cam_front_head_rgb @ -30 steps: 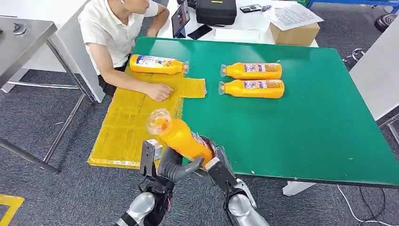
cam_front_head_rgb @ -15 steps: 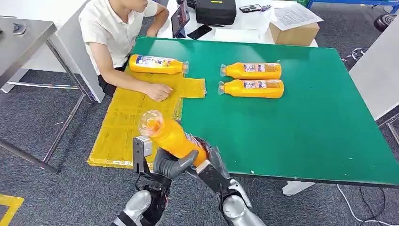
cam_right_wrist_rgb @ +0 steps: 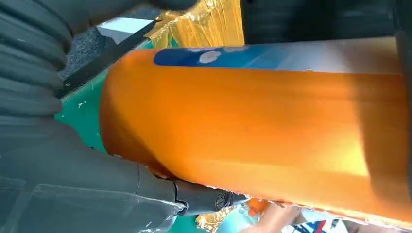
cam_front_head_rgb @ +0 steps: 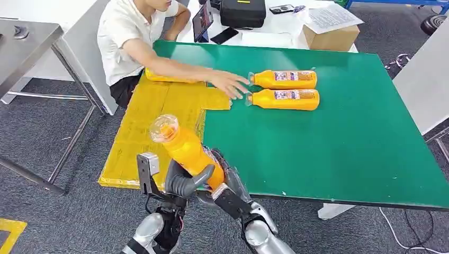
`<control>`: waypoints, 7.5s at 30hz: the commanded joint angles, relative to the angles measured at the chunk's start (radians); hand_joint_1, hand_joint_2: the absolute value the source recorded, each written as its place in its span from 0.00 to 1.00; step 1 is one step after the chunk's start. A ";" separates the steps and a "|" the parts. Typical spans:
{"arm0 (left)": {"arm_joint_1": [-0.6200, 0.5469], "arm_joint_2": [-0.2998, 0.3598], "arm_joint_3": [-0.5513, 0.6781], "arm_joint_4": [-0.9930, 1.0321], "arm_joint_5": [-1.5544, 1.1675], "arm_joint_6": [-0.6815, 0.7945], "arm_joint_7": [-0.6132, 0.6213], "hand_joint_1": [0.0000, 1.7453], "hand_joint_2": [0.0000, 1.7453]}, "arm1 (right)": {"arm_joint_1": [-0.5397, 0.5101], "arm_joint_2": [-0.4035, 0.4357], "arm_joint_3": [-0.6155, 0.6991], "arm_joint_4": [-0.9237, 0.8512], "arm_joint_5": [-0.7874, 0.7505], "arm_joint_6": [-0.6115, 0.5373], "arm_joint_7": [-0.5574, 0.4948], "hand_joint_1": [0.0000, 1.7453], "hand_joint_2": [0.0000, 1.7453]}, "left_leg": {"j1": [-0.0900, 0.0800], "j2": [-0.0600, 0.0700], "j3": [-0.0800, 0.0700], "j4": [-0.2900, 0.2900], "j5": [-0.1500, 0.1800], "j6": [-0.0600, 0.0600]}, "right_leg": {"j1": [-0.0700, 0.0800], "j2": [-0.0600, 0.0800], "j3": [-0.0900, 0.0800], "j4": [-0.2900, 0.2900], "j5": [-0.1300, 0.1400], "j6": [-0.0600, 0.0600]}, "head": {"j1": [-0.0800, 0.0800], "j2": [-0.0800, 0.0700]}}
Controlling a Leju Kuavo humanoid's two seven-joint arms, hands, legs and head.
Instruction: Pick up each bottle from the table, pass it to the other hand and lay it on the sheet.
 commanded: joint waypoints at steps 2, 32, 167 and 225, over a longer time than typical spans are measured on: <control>-0.063 0.028 0.005 0.030 0.066 -0.006 0.026 1.00 1.00 | 0.041 0.010 0.093 -0.032 -0.031 0.023 -0.052 0.00 1.00 | 0.002 -0.001 0.004 0.000 -0.002 -0.002 | 0.001 0.000 0.004 0.000 -0.002 -0.002 | 0.000 0.000; -0.671 0.061 -0.038 0.961 -1.206 0.082 0.208 1.00 1.00 | -0.005 -0.022 0.233 -0.370 0.018 -0.392 -0.151 0.00 1.00 | 0.002 0.000 0.003 0.001 0.000 -0.003 | 0.002 0.001 0.004 0.001 0.000 -0.002 | 0.000 0.000; 0.062 0.072 0.132 -0.088 -0.361 -0.079 0.051 0.00 1.00 | -0.071 -0.376 -0.577 0.247 0.920 -0.458 0.257 0.00 1.00 | -0.001 0.003 0.002 -0.001 0.000 -0.002 | -0.001 0.003 0.003 -0.002 0.001 -0.001 | 0.000 0.000; 0.037 0.061 0.060 0.004 -0.318 -0.099 0.062 0.00 1.00 | -0.073 -0.215 -0.462 0.043 0.203 0.126 0.018 1.00 1.00 | 0.001 0.003 0.011 -0.001 0.000 -0.003 | 0.001 0.002 0.009 -0.001 0.000 -0.002 | -0.001 0.000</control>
